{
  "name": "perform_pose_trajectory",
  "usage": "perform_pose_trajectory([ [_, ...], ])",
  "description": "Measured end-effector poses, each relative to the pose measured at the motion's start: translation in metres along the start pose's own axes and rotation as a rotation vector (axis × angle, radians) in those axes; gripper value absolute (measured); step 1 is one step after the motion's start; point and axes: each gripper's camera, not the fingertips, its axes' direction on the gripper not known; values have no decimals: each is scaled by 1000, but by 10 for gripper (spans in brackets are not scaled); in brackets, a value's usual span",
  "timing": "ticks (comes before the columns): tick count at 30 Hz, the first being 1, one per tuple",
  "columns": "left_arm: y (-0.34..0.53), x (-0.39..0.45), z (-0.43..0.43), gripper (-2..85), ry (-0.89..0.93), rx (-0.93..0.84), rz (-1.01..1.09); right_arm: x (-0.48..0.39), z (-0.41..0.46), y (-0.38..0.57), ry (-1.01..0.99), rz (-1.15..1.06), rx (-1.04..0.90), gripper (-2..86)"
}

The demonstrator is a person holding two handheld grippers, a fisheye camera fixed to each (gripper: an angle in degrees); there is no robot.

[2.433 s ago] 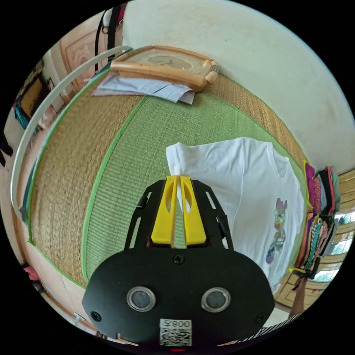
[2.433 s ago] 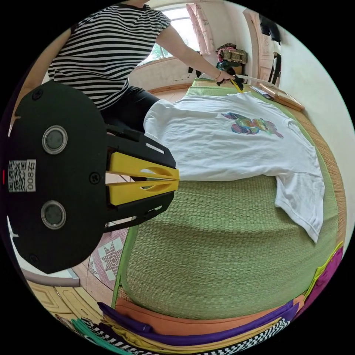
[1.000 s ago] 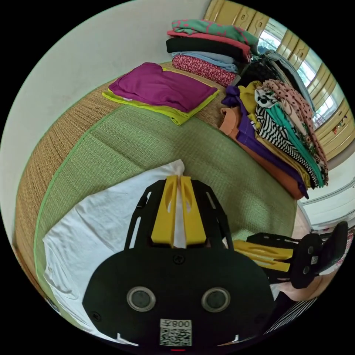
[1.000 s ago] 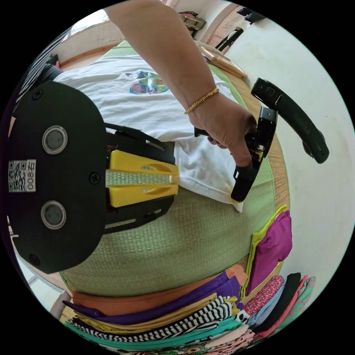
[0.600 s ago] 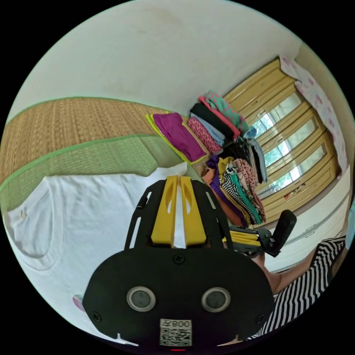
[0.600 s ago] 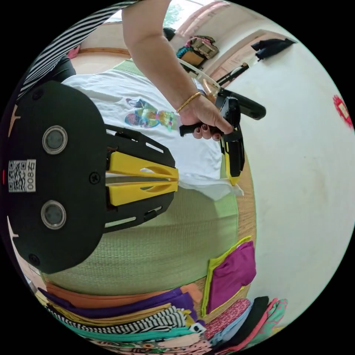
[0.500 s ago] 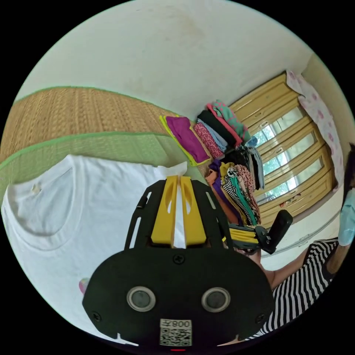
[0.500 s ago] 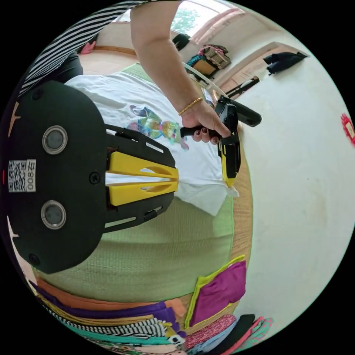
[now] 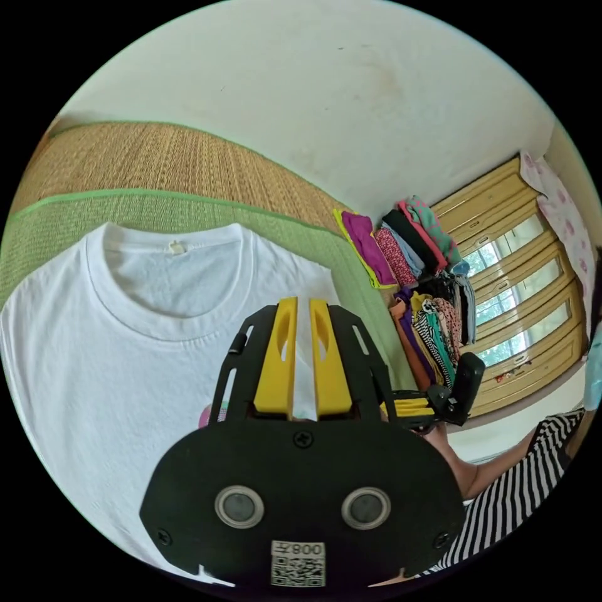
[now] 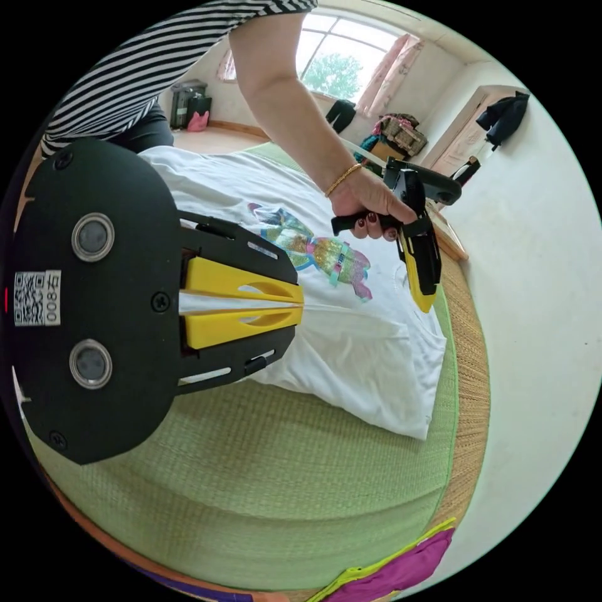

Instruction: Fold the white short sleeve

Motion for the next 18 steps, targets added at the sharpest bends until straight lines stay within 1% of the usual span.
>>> perform_pose_trajectory([
  [2,0,9,3,20,22,-20,54,4,7,-3,-110,-9,-13,3],
  [4,0,17,14,15,-24,-94,100,5,9,-5,-163,-25,-21,2],
  [5,1,20,23,11,-88,-147,132,4,7,-6,-167,-28,-11,1],
  [6,4,20,32,8,-161,-198,151,5,6,-7,-160,-28,-2,1],
  [7,6,17,36,7,-191,-229,140,6,2,-9,-129,-22,19,1],
  [9,10,10,28,4,-126,-200,91,13,1,-14,-56,4,40,1],
  [11,13,11,18,3,-92,-155,85,25,9,-20,19,37,27,1],
  [13,17,11,15,2,-112,-154,91,31,27,-24,92,61,-20,1],
  [14,19,9,21,2,-143,-208,85,32,39,-25,103,55,-36,1],
  [15,22,7,18,2,-121,-198,85,32,39,-25,100,61,-16,1],
  [17,21,9,12,2,-109,-203,76,28,47,-31,110,62,-42,1],
  [18,23,14,6,2,-121,-175,96,26,48,-32,116,57,-46,1],
])
